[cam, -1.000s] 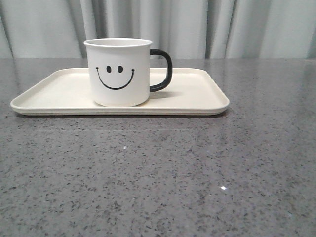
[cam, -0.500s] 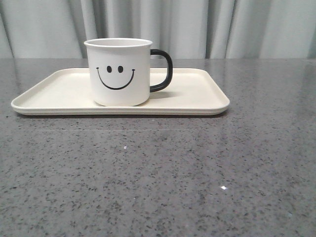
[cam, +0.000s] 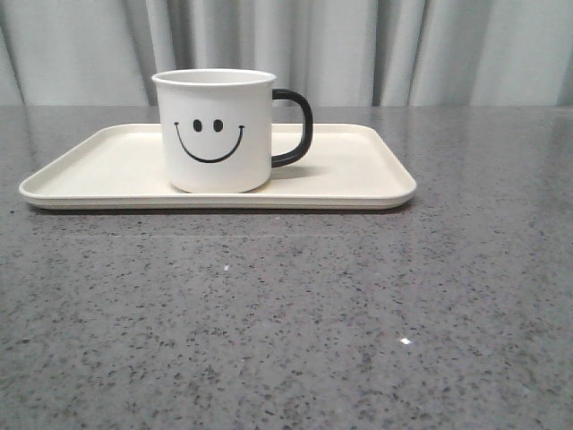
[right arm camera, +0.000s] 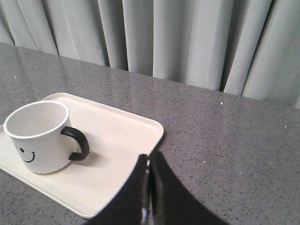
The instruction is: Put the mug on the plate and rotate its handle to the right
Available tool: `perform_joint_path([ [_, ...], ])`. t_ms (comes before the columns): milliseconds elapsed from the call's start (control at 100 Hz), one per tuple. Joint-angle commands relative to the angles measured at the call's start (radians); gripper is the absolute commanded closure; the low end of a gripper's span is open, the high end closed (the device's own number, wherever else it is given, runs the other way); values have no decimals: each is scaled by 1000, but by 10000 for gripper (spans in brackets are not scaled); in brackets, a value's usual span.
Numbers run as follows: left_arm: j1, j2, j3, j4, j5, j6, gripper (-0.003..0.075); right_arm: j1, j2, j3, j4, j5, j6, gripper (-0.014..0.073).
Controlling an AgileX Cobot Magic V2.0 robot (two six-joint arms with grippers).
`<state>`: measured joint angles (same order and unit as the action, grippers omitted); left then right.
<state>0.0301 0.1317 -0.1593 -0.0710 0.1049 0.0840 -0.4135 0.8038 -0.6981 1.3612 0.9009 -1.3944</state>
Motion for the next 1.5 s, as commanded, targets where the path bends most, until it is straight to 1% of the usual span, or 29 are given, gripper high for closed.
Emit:
perform_joint_path([
  [0, -37, -57, 21, -15, -152, -3, 740, -1, 2, -24, 65, -13, -5, 655],
  [160, -90, -143, 100, 3, -193, -3, 740, -1, 2, -24, 65, -13, -5, 655],
  [300, -97, -167, 170, 8, -228, -3, 740, -1, 2, -24, 65, -14, -5, 655],
  [370, -97, -167, 168, 10, -189, -3, 740, -1, 2, -24, 66, -14, -5, 655],
  [1490, -97, -167, 168, 1, -185, -3, 740, -1, 2, -24, 66, -14, -5, 655],
])
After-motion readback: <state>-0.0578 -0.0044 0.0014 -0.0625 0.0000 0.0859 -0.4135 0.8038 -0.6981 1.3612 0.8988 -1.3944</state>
